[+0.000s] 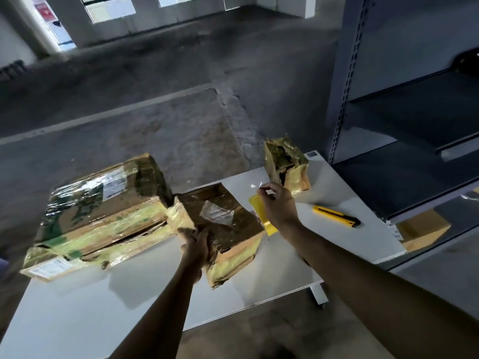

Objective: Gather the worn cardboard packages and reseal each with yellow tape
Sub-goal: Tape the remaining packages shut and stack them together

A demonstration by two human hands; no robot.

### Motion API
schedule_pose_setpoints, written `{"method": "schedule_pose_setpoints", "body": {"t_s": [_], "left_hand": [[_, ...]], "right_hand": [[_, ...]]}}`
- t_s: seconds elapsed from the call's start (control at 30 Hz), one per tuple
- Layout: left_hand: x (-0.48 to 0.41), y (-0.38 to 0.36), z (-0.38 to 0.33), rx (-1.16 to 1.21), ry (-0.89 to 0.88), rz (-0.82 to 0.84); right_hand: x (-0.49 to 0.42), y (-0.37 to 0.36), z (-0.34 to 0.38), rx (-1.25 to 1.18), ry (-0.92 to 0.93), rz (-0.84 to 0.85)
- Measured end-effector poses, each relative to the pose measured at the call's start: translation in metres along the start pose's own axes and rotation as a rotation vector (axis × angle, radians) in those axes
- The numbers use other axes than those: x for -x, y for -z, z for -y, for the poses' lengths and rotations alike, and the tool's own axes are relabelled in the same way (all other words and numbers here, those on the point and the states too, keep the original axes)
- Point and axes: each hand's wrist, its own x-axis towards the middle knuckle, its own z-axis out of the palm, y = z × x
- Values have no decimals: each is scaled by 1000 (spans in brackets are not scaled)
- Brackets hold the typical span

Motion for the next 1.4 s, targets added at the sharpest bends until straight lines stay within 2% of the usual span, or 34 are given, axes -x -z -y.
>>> {"method": "schedule_pose_setpoints", "body": {"t_s": [0.07,0.2,0.27,0.3,0.4,0.47,0.53,0.57,0.63,0.73,0.8,0.9,0.97,1.03,1.17,1.27,1.4], "left_hand": [[42,-6,-10,22,18,11],[57,-3,0,46,30,63],[66,3,-1,-7,0,84],[71,8,-1,-111,-30,95],[62,22,-2,-282,2,16],[54,31,-16,-380,-122,-28],[35,37,-26,-330,-319,2],[41,36,-38,-301,-472,40],[75,33,-71,-377,-646,107],[83,29,-89,-497,-832,66],[81,28,-92,-508,-929,-17],[76,32,-94,-492,-1023,-56],[73,35,-94,-449,-1003,-59],[68,37,-94,-354,-930,-52],[58,40,-85,-220,-698,-45],[51,38,-72,-201,-582,-64],[40,44,-49,-242,-579,-118]], "right_hand": [[3,-2,-3,13,21,35],[9,-13,-11,0,-61,82],[13,-21,-11,8,-73,102],[15,-24,-10,17,-72,108],[21,-34,-2,56,-56,127],[24,-38,5,82,-53,156],[27,-44,11,97,-59,187],[29,-46,13,100,-57,200],[32,-51,21,108,-57,214],[37,-56,30,132,-43,240],[43,-58,33,173,-31,253],[52,-59,38,220,-6,277],[56,-55,41,249,-47,313],[56,-48,42,247,-165,311],[71,-34,47,225,-170,437],[81,-29,49,117,-161,401],[91,-23,34,461,-114,332]]}}
